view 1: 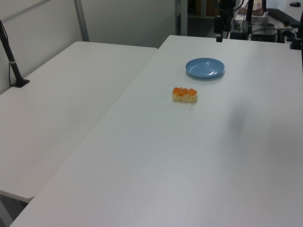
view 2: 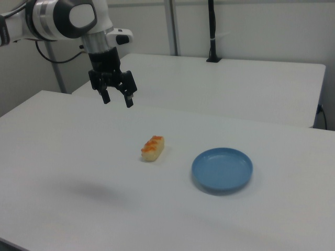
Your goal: Put the bread onto the plate
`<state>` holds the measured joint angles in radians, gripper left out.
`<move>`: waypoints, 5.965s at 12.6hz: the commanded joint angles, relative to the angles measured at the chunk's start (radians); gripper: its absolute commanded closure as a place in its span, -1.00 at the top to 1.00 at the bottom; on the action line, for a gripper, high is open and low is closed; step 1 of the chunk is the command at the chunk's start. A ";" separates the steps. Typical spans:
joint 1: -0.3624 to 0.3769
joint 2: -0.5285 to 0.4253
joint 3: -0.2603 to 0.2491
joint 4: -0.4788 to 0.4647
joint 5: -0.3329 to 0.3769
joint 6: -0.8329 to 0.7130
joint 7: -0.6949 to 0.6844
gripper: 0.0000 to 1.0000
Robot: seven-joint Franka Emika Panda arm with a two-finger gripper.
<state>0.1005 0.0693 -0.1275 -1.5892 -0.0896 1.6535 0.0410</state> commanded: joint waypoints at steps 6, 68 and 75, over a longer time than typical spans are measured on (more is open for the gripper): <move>-0.016 0.059 -0.009 -0.009 0.013 0.110 -0.035 1.00; -0.256 0.437 0.012 0.133 0.048 0.576 -0.339 1.00; -0.084 0.180 0.012 0.130 0.048 0.133 -0.051 1.00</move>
<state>-0.0542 0.3796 -0.1047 -1.4166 -0.0591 1.9338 -0.1148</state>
